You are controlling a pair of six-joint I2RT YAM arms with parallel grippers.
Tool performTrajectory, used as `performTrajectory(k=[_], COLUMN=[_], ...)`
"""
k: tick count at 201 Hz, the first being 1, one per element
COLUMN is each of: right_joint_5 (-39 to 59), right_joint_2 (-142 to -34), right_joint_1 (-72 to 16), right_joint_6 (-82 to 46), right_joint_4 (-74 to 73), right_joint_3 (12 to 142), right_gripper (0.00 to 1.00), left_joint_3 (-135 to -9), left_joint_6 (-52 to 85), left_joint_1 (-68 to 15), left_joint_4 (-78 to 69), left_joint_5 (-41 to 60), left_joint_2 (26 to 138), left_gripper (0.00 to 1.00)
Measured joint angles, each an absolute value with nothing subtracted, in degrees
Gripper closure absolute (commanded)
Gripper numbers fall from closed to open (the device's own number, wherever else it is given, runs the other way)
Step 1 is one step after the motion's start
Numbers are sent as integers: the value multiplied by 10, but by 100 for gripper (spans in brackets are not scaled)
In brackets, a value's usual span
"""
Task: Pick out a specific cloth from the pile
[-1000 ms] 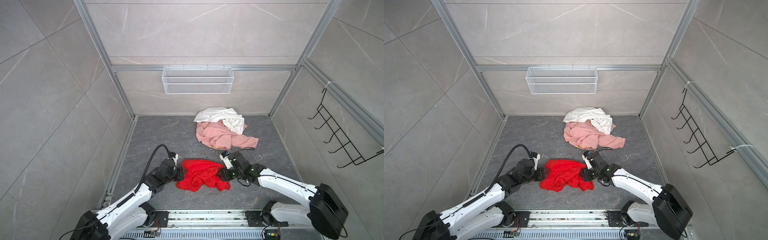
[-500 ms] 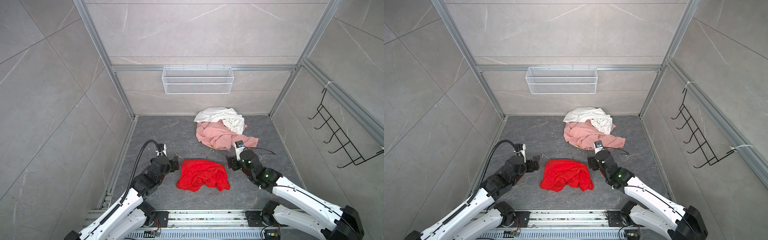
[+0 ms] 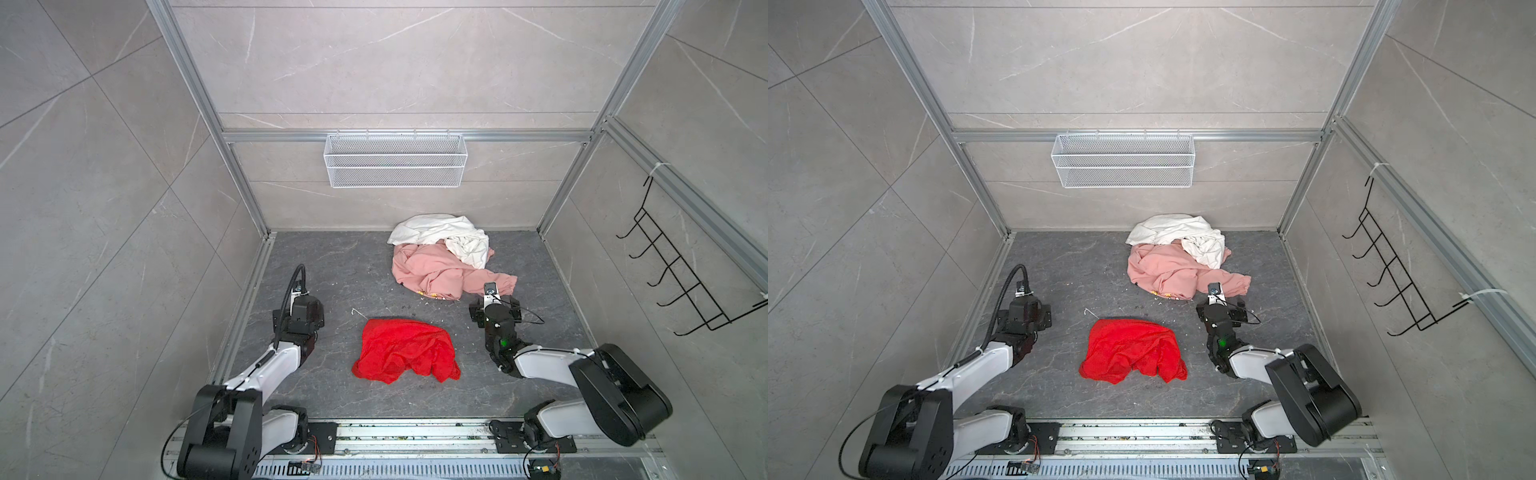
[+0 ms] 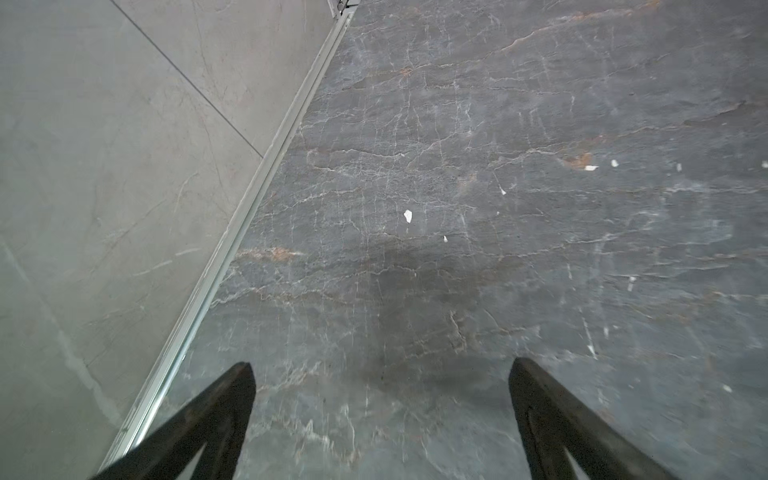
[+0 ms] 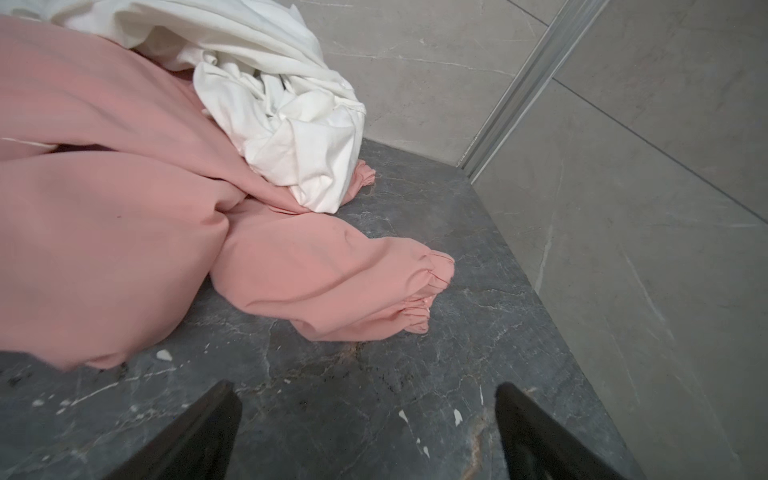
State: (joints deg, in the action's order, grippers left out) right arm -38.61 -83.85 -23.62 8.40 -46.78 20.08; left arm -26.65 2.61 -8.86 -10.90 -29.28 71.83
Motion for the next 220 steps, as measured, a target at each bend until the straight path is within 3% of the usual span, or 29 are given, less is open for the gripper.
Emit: performTrajectory(k=[36, 86, 142, 167, 220], right_joint_5=[-368, -276, -190, -177, -171], right_joint_2=[-866, -846, -865, -867, -867], right_joint_1=[-197, -118, -60, -58, -58], right_joint_6=[74, 25, -22, -30, -35], right_joint_4=[-514, -526, -553, -544, -542], right_joint_3=[201, 194, 176, 180, 180], right_gripper=[5, 12, 11, 0, 0], left_joint_3=[-259, -236, -207, -207, -207], left_joint_6=[-15, -14, 16, 18, 21], left_joint_1=[-75, 10, 32, 32, 32], left_joint_4=[-231, -349, -416, -433, -440], left_joint_5=[-212, -89, -87, -88, -89], left_joint_2=[763, 818, 848, 848, 848], left_gripper=[2, 2, 0, 0, 0])
